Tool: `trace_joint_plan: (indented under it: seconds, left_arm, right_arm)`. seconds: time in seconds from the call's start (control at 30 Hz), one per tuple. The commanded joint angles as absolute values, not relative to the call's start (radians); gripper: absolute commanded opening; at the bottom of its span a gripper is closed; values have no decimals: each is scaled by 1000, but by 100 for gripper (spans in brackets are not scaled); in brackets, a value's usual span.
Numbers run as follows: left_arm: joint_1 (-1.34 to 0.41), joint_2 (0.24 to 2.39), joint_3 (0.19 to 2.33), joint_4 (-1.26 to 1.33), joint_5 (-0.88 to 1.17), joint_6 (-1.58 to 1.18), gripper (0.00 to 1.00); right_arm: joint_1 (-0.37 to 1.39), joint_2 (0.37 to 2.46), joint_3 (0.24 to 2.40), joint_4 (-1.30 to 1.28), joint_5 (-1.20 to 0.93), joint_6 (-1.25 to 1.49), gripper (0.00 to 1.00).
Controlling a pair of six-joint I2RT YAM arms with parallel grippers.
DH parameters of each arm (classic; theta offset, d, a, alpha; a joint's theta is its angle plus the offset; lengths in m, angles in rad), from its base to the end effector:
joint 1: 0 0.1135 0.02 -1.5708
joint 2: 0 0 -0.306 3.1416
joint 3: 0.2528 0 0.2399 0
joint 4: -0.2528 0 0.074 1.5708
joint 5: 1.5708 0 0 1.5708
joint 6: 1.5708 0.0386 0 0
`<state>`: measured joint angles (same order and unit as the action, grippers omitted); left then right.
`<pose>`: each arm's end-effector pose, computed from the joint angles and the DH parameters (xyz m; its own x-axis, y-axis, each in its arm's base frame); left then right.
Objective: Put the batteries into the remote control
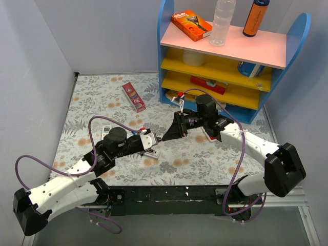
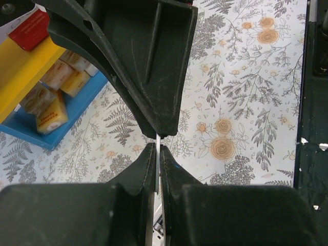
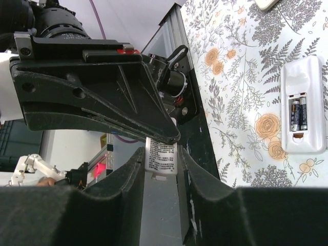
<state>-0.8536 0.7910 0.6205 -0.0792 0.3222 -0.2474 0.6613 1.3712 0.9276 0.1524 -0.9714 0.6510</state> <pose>0.0901 -0.1219 0.3235 -0.3819 0.0845 -0.9203 0.8489 0.4259 -0.3131 0.2066 0.2012 0.3404 -0.7684 -0.1648 -0.6183 -0.6348 0.0746 0.7690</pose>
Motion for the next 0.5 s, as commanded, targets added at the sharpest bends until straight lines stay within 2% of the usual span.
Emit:
trace_joint_plan:
  seconds: [0.0, 0.07, 0.1, 0.13, 0.17, 0.2, 0.3, 0.4, 0.47]
  left_arm:
    - [-859, 784, 603, -72, 304, -233, 0]
    - [-859, 779, 601, -74, 295, -230, 3]
    - [-859, 781, 601, -72, 290, -230, 7]
    - [-859, 781, 603, -72, 285, -230, 12]
    - [-859, 781, 601, -74, 278, -236, 27]
    - [-859, 782, 601, -72, 273, -244, 34]
    - [-859, 781, 601, -66, 224, -299, 60]
    - [-859, 778, 606, -69, 160, -385, 70]
    - [-859, 775, 604, -61, 115, -495, 73]
  right_arm:
    - [658, 1385, 962, 183, -991, 646, 24]
    - [658, 1388, 962, 180, -996, 640, 18]
    - [658, 1390, 963, 176, -996, 635, 11]
    - [658, 1388, 965, 169, -993, 618, 9]
    - [658, 1388, 969, 149, -988, 603, 4]
    - [658, 1390, 973, 132, -976, 582, 1]
    - [658, 1382, 974, 103, -944, 497, 1]
    - [658, 1367, 957, 95, -884, 376, 1]
    - [660, 1355, 942, 94, -841, 262, 1]
